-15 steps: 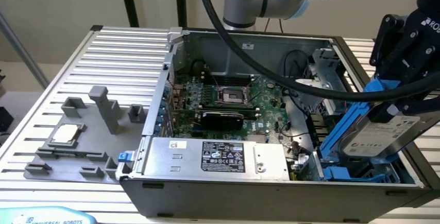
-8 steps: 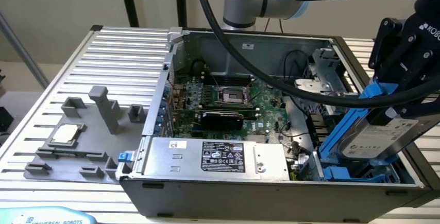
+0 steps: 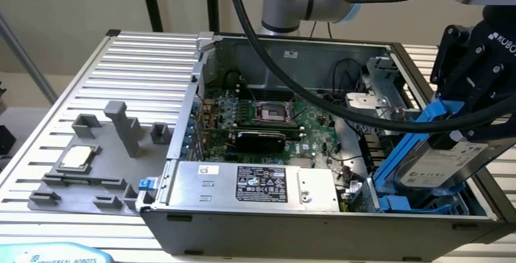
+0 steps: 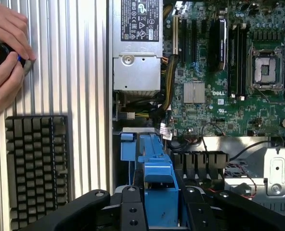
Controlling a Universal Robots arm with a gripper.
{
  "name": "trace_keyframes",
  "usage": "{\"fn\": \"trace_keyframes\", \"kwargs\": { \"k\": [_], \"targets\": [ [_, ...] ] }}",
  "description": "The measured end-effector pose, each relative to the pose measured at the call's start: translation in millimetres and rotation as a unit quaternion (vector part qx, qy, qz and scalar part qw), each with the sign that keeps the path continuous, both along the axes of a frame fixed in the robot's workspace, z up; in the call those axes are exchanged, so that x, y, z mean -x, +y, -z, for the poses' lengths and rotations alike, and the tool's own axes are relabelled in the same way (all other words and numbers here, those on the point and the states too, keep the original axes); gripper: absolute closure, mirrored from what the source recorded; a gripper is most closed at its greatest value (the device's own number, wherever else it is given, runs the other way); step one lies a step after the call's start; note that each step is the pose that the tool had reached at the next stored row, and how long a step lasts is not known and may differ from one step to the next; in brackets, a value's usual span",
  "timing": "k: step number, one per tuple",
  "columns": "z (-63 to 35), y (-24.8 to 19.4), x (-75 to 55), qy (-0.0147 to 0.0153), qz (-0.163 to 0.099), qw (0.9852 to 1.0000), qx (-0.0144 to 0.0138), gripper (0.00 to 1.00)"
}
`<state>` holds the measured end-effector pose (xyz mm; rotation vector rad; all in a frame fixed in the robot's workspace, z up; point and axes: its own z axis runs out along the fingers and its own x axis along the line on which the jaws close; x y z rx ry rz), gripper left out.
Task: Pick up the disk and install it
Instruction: 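Insert the disk into the insertion slot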
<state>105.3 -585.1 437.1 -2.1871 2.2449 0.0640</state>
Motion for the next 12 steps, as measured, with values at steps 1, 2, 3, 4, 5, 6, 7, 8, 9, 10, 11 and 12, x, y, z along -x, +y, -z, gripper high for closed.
{"fn": "trace_keyframes", "kwargs": {
  "k": [1,2,3,4,5,6,7,8,9,10,11,12],
  "targets": [
    [0.6,0.0,0.0,0.0000,0.000,1.0000,-0.0001,0.67],
    [1.2,0.0,0.1,0.0000,-0.001,1.0000,-0.0003,0.67],
    [1.8,0.0,0.1,0.0000,-0.001,1.0000,-0.0005,0.67],
    [2.4,0.0,0.1,0.0000,-0.002,1.0000,-0.0008,0.67],
    [3.1,0.0,0.1,0.0000,-0.002,1.0000,-0.0011,0.67],
    [3.8,0.0,0.1,0.0000,-0.003,1.0000,-0.0013,0.67],
    [4.2,0.0,0.1,0.0000,-0.003,1.0000,-0.0014,0.67],
    [4.6,0.0,0.1,0.0000,-0.004,1.0000,-0.0015,0.67],
    [5.2,0.0,0.0,0.0000,-0.005,1.0000,-0.0016,0.67],
    [5.8,0.0,0.0,0.0000,-0.005,1.0000,-0.0017,0.67],
    [6.5,0.0,0.0,0.0000,-0.006,1.0000,-0.0018,0.67],
    [7.2,0.0,0.0,0.0000,-0.007,1.0000,-0.0018,0.67]
  ]
}}
